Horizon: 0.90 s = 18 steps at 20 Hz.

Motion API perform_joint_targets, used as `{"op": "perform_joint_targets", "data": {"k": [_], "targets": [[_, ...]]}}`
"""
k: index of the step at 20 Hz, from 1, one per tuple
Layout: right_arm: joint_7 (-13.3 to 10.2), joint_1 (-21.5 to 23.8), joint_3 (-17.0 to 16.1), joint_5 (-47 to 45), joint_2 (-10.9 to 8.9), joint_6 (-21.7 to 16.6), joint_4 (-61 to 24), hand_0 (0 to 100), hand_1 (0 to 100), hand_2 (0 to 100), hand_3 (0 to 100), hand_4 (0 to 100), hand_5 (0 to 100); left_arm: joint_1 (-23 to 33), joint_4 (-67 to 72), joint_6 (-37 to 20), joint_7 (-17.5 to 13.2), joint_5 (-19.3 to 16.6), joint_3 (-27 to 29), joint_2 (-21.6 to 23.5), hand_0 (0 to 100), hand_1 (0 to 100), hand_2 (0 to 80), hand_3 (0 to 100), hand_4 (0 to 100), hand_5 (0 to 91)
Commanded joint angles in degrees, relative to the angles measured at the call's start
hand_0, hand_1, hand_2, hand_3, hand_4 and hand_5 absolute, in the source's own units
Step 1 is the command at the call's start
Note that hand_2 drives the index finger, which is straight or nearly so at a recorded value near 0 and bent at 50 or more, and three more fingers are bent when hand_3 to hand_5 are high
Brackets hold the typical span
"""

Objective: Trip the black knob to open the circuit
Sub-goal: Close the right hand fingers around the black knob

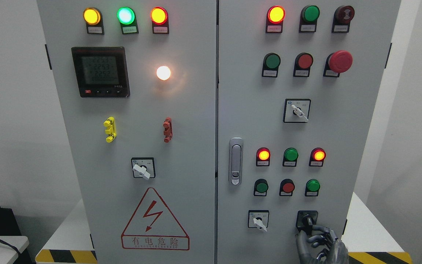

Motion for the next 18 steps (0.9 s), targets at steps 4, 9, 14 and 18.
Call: {"op": "perform_joint_targets", "data": {"k": [4, 9, 14, 18], "targets": [[-0.3, 0.0, 0.0, 0.0, 0.01, -0.1, 0.0, 44, 81, 47, 74, 77, 91, -0.4, 0.0, 0.0, 0.0, -1.8, 0.0, 0.0, 12, 39, 0.0, 0, 0, 0.0], [-0.3, 0.0, 0.1, 0.0, 0.01, -0.1, 0.0, 44, 81, 48, 76, 78, 91, -0.4, 0.0, 0.0, 0.0, -1.9, 0.0, 0.0, 12, 39, 0.0, 0, 0, 0.0], [-0.3, 0.0, 0.1, 0.0, 0.01, -0.1, 0.0, 44, 80, 48, 76, 78, 91, -0.4, 0.0, 0.0, 0.0, -1.8, 0.0, 0.0, 12, 39, 0.0, 0, 0, 0.0], [-0.3, 0.0, 0.1, 0.0, 0.01, -0.1, 0.0, 44, 80, 48, 76, 78, 91, -0.4, 0.0, 0.0, 0.0, -1.8, 0.0, 0.0, 12, 39, 0.0, 0, 0, 0.0]]}}
